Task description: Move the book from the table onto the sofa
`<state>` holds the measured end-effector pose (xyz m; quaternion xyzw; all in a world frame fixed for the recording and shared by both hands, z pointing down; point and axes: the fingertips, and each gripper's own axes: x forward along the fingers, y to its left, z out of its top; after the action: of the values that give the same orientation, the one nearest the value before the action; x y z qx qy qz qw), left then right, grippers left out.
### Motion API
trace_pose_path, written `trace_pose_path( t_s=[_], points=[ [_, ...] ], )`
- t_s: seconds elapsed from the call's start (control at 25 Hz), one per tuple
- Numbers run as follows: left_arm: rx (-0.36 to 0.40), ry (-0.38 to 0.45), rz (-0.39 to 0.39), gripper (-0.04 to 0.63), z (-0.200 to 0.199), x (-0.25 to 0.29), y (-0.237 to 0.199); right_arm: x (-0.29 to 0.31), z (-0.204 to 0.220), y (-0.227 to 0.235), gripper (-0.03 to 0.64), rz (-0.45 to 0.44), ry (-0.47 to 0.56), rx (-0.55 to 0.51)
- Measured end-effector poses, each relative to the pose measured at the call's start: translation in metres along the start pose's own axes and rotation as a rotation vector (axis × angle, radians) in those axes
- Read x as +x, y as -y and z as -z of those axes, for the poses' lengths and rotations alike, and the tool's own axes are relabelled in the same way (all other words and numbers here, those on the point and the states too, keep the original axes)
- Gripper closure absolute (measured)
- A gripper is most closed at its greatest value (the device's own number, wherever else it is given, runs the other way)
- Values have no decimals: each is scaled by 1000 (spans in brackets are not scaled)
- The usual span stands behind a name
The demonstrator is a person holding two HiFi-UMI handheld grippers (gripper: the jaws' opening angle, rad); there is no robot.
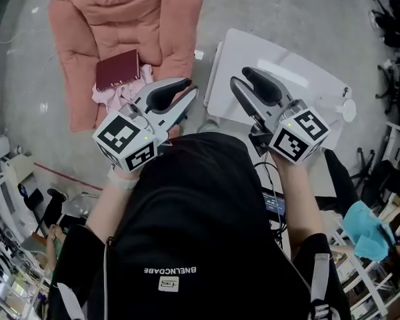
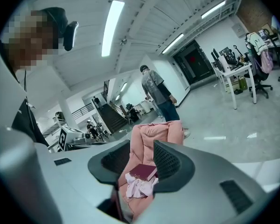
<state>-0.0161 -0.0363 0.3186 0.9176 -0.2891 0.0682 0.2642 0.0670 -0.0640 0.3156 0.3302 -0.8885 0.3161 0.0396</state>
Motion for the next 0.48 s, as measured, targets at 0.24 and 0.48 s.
trace_pose_path(
  t_s=[0.24, 0.48],
  points=[
    [2, -10, 12, 523, 2, 4, 0, -5, 0, 3, 442, 15, 11, 4],
    [-8, 2, 12, 537, 0, 5, -9, -1, 0, 7, 445, 34, 9, -12]
  ],
)
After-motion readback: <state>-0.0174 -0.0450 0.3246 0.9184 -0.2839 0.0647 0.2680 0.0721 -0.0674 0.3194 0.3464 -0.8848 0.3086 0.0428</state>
